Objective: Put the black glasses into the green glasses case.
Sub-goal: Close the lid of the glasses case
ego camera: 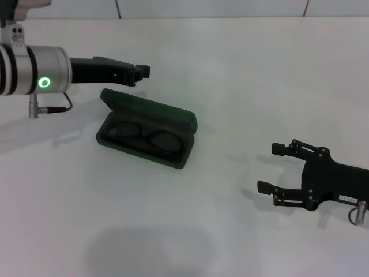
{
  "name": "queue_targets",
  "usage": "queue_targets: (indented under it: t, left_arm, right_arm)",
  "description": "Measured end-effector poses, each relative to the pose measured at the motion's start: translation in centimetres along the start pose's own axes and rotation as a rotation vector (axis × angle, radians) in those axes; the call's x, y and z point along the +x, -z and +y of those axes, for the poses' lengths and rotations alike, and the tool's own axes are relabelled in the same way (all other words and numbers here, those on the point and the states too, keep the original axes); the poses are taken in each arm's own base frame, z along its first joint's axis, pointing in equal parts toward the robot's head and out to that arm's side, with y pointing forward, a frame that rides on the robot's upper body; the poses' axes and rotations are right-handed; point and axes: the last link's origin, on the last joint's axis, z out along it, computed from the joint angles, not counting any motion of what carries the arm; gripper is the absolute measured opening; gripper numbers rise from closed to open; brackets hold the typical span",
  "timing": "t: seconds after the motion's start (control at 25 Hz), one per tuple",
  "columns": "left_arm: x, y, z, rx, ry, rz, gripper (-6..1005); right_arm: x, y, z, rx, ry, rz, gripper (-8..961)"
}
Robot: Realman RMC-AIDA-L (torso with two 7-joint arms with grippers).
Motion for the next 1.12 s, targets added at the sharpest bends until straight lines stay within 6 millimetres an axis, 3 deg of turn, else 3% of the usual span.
queue_targets:
  t: [0.2,0.44,1.12]
  left_arm:
    - [-0.2,-0.1,0.1,0.018,0.021,-0.012,46]
    - [-1.9,-1.3,-0.6,0.122,0.072,0.011,47]
    - [-3.9,-3.8,0.7,0.187,0.038,0.035,50]
  right_arm:
    - [0.1,0.1,0.0,0.002,-0.001,0.003,872]
    - [-0.1,0.2,-0.3,0.014,0.003,-0.004,872]
    - [-0.2,0.2,-0.6,0.023,0.011,-0.003,873]
